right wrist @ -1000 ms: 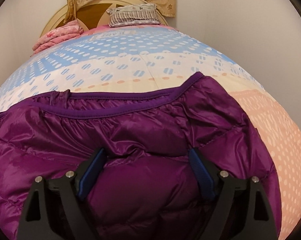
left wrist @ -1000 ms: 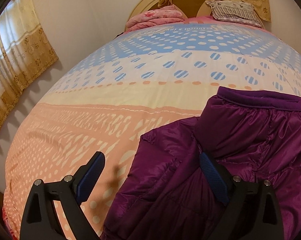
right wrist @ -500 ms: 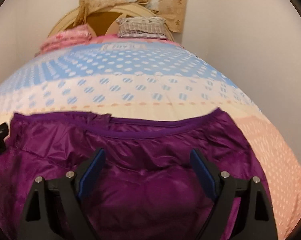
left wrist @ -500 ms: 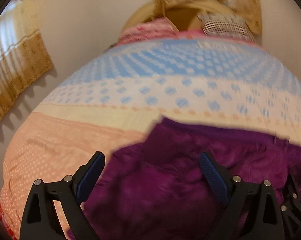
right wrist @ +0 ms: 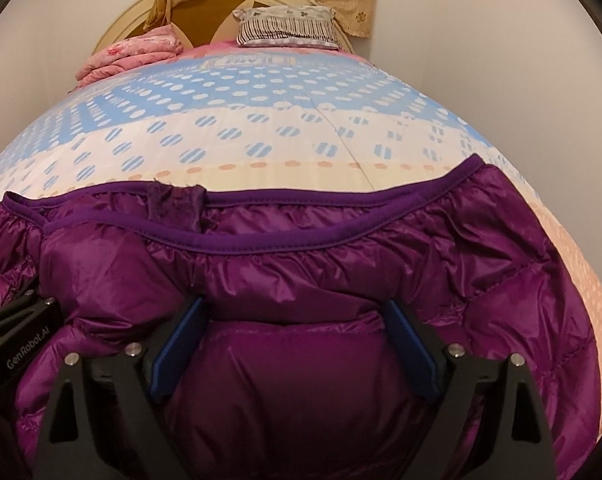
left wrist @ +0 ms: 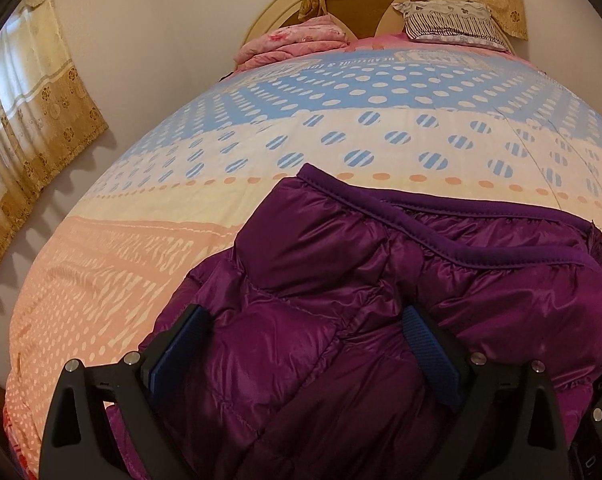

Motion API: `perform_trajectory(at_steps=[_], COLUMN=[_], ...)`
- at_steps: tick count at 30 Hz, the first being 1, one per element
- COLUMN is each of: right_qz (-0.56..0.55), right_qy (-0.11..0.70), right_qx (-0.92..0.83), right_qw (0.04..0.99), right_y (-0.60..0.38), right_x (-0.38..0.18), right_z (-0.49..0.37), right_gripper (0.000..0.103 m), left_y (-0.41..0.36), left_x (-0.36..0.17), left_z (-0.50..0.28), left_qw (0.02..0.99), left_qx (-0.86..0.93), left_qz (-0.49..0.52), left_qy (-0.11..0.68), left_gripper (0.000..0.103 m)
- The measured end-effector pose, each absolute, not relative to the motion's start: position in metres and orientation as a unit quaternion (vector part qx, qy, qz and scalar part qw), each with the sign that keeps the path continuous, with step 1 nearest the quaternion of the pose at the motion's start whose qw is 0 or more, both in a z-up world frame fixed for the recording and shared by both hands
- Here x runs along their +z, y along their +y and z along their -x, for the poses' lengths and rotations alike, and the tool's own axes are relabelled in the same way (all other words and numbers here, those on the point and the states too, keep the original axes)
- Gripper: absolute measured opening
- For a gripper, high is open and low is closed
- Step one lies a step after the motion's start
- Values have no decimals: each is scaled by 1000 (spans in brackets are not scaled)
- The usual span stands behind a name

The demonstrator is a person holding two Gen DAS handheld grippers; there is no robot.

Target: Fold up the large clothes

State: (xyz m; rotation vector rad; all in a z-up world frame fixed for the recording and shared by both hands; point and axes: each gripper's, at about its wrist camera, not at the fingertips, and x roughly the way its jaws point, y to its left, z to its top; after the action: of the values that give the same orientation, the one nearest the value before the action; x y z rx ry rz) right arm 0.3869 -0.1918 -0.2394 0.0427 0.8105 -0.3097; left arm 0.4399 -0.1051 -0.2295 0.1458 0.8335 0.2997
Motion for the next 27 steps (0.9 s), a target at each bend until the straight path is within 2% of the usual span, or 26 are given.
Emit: perform_trajectory(at_steps=[27], right_qz=[17], right_qy=[407], right_qx=[-164], right_qw=[898], right_y=[-185], right_x=[-244], right_z=[-392], right_gripper=[94], left_y=[-105], left_x=[-232], left_z=[-442], left_qw=[899], left_qx=[148], left_qz=[-74], left_qy=[406], left_gripper=[100])
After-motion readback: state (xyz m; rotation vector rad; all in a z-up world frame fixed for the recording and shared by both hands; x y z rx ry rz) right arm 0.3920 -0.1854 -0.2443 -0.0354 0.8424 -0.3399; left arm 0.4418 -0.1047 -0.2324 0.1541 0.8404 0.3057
